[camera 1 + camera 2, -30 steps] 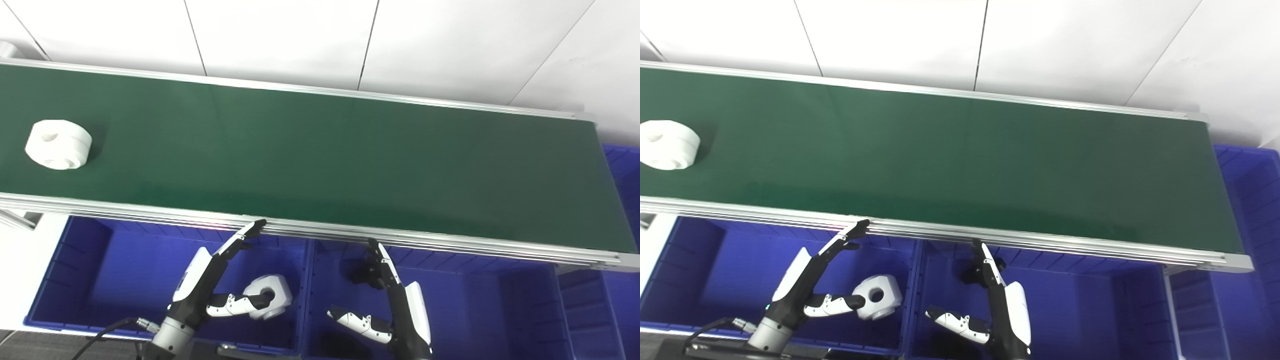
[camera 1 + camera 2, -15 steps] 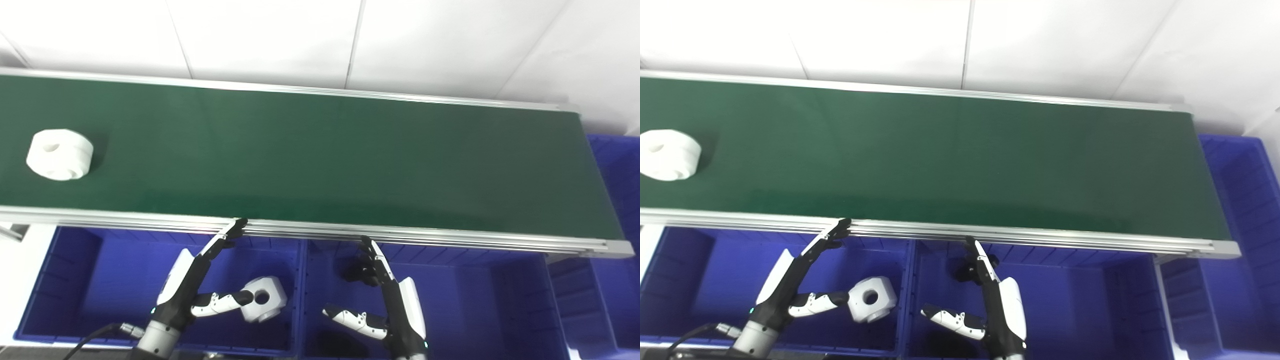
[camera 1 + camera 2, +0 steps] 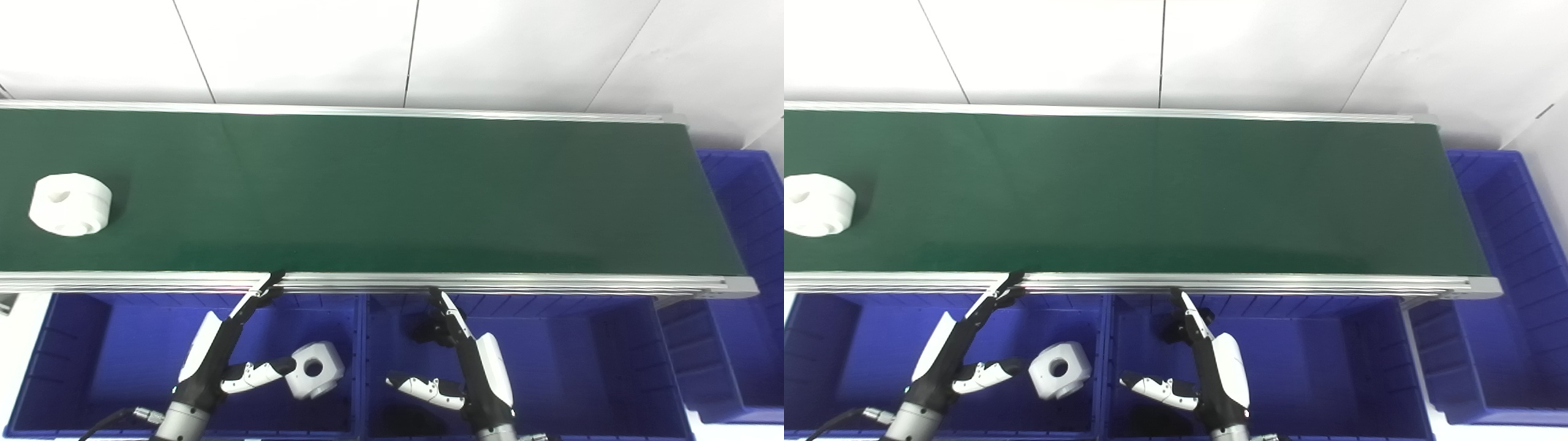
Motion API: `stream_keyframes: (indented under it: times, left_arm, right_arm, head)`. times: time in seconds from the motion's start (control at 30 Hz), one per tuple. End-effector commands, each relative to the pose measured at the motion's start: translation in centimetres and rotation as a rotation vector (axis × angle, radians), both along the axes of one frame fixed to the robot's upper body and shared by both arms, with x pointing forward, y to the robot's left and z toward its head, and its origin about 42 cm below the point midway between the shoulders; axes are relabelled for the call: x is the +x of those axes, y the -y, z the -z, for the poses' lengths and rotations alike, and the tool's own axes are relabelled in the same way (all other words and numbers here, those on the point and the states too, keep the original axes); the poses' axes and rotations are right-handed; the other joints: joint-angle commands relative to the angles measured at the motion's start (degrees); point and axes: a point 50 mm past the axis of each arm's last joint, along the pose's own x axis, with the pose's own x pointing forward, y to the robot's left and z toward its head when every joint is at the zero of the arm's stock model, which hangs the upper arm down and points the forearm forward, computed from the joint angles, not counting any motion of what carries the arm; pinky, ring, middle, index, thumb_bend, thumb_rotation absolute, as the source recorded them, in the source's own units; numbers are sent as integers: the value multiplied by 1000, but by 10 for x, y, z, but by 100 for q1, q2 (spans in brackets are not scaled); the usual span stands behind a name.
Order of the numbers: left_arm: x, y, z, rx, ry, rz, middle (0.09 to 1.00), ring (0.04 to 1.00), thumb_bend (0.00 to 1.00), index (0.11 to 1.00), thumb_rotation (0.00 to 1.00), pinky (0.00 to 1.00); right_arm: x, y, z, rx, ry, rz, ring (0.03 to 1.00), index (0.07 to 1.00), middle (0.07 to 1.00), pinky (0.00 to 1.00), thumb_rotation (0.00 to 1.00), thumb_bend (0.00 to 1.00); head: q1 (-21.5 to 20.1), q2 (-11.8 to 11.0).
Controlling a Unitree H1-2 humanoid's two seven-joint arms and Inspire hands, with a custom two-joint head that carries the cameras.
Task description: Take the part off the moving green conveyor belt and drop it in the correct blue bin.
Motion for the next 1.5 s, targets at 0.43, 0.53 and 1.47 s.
stream_keyframes:
  times: [0.43, 0.53, 1.47]
  left_arm:
    - [-1, 7, 1, 12, 48, 24, 894, 850, 675, 892, 819, 755]
    - [-1, 9, 4, 14, 47, 22, 887, 843, 681, 884, 827, 745]
    - [32, 30, -35, -101, 235, 62, 802, 768, 755, 781, 812, 679]
  right_arm:
    - [-1, -51, -9, 126, 55, -51, 844, 949, 893, 769, 543, 949]
    - [-1, -48, -6, 124, 58, -56, 845, 953, 892, 777, 548, 944]
    - [6, -24, 17, 113, 97, -82, 832, 978, 884, 779, 514, 911]
  head:
    - [920, -454]
    - [1080, -579]
    - [3205, -1598]
